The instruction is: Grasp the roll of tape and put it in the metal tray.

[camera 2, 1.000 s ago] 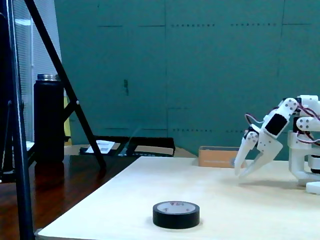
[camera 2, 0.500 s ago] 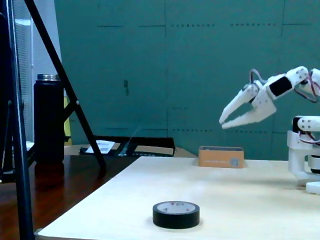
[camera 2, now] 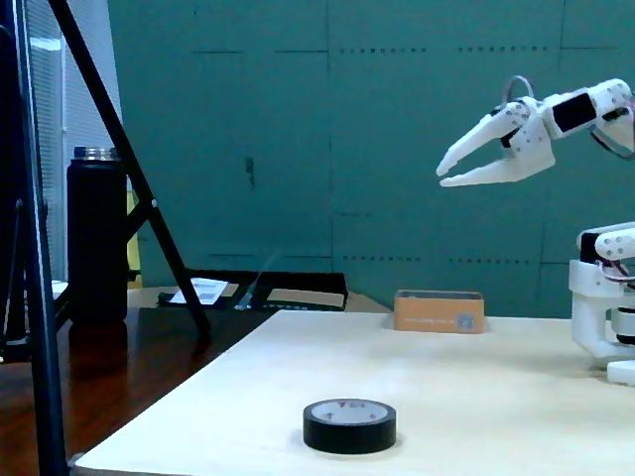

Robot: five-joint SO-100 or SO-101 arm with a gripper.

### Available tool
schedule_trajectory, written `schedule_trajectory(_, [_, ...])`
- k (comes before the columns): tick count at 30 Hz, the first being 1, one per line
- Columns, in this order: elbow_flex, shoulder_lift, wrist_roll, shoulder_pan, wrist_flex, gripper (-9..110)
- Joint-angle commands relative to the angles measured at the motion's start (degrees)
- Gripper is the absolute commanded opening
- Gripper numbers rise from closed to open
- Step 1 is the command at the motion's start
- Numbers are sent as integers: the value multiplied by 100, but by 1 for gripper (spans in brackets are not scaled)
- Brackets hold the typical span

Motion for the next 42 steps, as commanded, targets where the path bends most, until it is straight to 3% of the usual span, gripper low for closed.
schedule_trajectory(1, [-826,-1380,53,-439,35,0])
schedule_trajectory(12, [-2470,-4852,589,-2039,281,0])
schedule_trajectory(20, [-2795,-5933,1327,-3050,202,0])
schedule_trajectory(25, [-2795,-6530,1600,-3507,-510,0])
schedule_trajectory(31, [-2927,-7189,1951,-3524,-993,0])
schedule_trajectory(42, [-5054,-8921,1969,-3524,-554,0])
